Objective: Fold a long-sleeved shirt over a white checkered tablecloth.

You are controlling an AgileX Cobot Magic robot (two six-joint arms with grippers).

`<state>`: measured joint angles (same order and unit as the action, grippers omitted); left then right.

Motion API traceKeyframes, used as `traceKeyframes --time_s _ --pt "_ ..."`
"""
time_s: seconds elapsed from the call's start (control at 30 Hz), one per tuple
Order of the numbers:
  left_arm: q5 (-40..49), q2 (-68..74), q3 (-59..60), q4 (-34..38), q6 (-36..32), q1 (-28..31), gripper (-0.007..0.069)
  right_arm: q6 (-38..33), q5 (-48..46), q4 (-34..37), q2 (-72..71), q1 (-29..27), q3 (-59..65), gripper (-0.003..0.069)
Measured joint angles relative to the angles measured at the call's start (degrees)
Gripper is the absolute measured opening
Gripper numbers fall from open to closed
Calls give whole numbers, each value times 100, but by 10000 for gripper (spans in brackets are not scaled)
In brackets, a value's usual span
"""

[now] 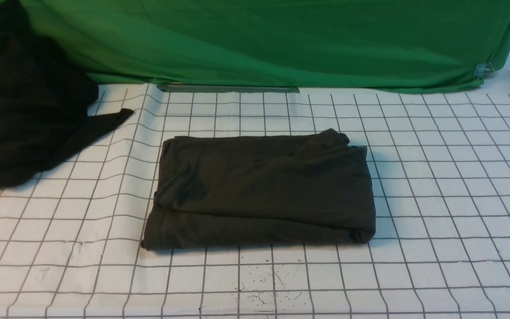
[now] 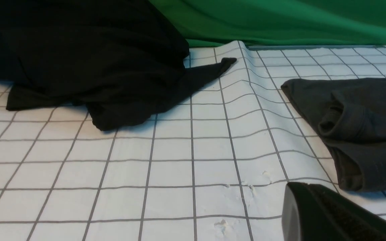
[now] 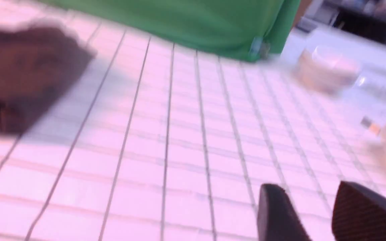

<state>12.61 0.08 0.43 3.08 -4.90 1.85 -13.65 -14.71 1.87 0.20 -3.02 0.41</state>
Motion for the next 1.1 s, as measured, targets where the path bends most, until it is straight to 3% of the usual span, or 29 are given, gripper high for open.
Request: traceKeyframes --time_s 0.27,1.1 --pt "3 -10 0 0 0 0 1 145 0 0 -5 230 0 246" --pt "3 -10 0 0 -11 0 1 188 8 0 -5 235 0 246"
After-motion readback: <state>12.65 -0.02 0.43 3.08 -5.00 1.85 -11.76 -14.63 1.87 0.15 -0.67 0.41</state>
